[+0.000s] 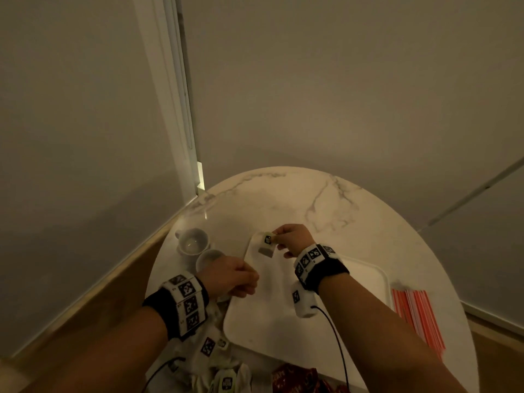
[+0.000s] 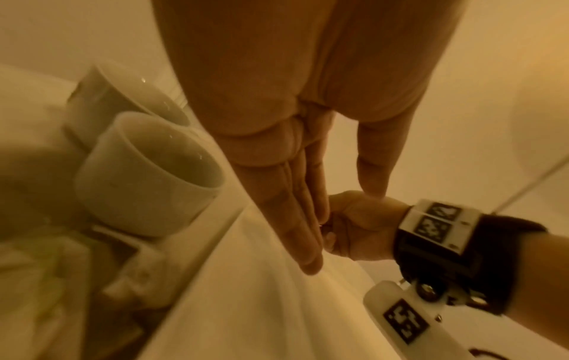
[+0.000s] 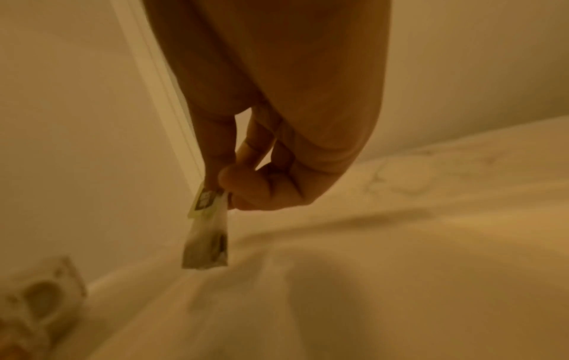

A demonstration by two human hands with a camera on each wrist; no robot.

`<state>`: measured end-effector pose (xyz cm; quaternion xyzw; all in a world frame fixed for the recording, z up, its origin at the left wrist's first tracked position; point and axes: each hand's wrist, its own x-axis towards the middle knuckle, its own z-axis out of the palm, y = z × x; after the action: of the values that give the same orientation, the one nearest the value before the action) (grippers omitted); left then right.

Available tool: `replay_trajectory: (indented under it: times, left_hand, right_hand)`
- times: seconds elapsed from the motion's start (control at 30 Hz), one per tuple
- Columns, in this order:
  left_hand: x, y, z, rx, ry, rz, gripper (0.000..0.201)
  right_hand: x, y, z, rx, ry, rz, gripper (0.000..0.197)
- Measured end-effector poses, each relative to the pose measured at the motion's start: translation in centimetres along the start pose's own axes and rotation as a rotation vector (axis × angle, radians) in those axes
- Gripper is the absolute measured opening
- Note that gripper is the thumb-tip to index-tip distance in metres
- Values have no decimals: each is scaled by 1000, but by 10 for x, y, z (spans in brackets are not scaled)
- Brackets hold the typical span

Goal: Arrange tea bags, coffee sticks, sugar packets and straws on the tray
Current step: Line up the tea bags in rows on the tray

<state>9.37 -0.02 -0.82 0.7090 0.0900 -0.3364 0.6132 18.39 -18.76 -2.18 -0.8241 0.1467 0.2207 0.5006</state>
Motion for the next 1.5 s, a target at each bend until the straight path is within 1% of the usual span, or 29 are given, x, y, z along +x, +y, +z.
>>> replay_trajectory:
  times: [0.1,0.2,0.27,0.37,0.53,0.63,0.67,0.73,0.77,0.87,0.9,0.97,1.03,1.1,1.2,1.27,1.37,1.5]
  left_hand:
    - [-1,-6,-3,225,-50,9,10]
    - [0,-8,-6,406,-70,52,17]
    - [1,-8,-6,478,-75,65,22]
    - [3,-10,-5,489,-93,52,26]
    - [7,-12,-4,487,-95,46,29]
    - [7,-13,-4,482,-100,43,29]
    - [7,-13,-4,483,-101,45,29]
    - [8,-14,-3,492,-103,50,29]
    - [8,-14,-3,499,-105,55,29]
    - [9,-17,-2,495,-107,63,29]
    - [9,-17,-1,490,-108,67,29]
    - [8,-18,0,498,-108,76,29]
    - [8,-19,1,501,-106,75,30]
    - [7,-21,1,506,-108,67,31]
    - [7,-24,0,547,-95,71,32]
    - [7,-24,-1,564,-93,74,33]
    - [8,-23,-3,578,-86,75,34]
    - [10,-24,-3,590,-92,72,34]
  right_hand:
    - [21,6,12,-71,15,38,7]
    - [39,5,19,-162,56,27,6]
    - [46,5,22,-187,103,4,10]
    - [54,7,25,-157,154,-9,12]
    - [62,12,30,-94,189,5,15]
    - [62,13,35,-65,185,9,17]
    - [62,13,37,-73,193,-2,19]
    - [61,15,38,-112,237,-21,32]
    - [59,16,38,-132,269,-27,33]
    - [50,21,40,-157,319,-13,23]
    - [46,22,42,-169,316,-14,21]
    - [44,23,45,-198,299,-51,25]
    - [44,22,47,-250,263,-128,32]
    - [50,20,47,-305,231,-207,32]
    - [62,13,41,-429,113,-297,39]
    - [68,9,36,-608,17,-346,42]
    - [73,6,32,-779,-52,-434,38]
    - [74,6,28,-806,-66,-468,31]
